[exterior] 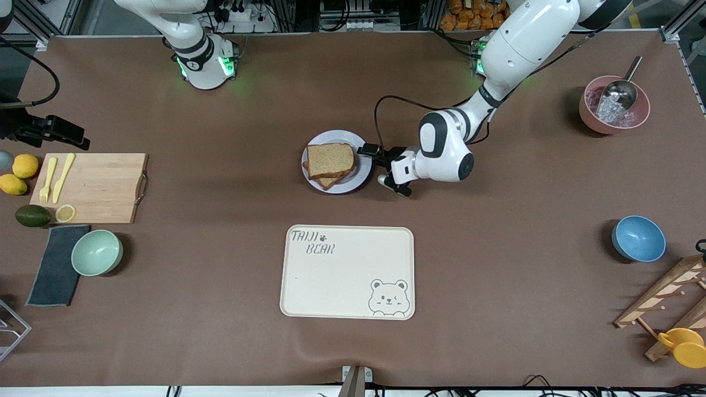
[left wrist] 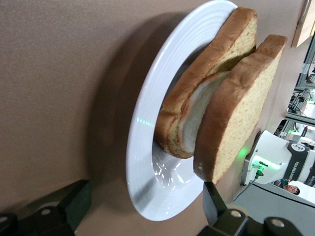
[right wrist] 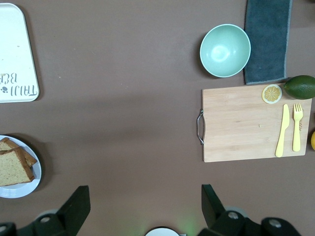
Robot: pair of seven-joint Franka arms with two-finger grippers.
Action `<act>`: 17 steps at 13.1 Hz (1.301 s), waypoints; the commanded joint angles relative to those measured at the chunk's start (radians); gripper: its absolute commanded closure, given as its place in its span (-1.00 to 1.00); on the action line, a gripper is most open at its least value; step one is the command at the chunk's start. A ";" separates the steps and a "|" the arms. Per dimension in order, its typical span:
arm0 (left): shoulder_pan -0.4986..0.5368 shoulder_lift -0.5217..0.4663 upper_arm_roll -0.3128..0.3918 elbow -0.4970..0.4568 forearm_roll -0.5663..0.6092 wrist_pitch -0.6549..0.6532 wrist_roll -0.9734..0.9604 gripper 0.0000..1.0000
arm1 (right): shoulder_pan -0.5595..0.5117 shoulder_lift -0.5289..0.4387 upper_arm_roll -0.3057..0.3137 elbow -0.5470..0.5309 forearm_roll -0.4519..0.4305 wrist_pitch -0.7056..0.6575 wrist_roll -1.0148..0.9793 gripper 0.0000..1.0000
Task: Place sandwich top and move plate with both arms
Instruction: 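Grasp the white plate's rim with the left gripper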
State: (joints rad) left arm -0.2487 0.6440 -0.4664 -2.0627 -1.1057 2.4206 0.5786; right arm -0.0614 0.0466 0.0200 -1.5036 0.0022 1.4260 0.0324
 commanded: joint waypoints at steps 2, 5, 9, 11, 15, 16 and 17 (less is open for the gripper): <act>0.005 0.005 -0.008 -0.002 -0.051 -0.002 0.076 0.10 | -0.017 0.006 0.017 0.005 -0.016 -0.009 0.034 -1.00; -0.011 0.016 -0.008 -0.002 -0.051 0.006 0.105 0.74 | -0.015 0.007 0.017 0.005 -0.016 -0.009 0.040 -1.00; -0.023 0.017 -0.006 -0.005 -0.051 0.024 0.129 1.00 | -0.017 0.013 0.017 0.005 -0.018 -0.009 0.038 -1.00; -0.012 0.016 -0.008 -0.005 -0.052 0.025 0.127 1.00 | -0.015 0.016 0.017 0.005 -0.019 -0.009 0.038 -1.00; -0.004 -0.006 -0.009 -0.004 -0.129 0.023 0.096 1.00 | -0.017 0.019 0.017 0.005 -0.019 -0.009 0.038 -1.00; -0.004 -0.009 -0.009 -0.004 -0.161 0.023 0.092 1.00 | -0.015 0.019 0.017 0.005 -0.021 -0.009 0.040 -1.00; -0.004 -0.010 -0.009 -0.001 -0.187 0.023 0.083 1.00 | -0.015 0.019 0.017 0.005 -0.025 -0.009 0.043 -1.00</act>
State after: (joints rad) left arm -0.2550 0.6515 -0.4730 -2.0576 -1.2329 2.4174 0.6755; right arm -0.0614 0.0633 0.0201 -1.5037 -0.0008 1.4256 0.0551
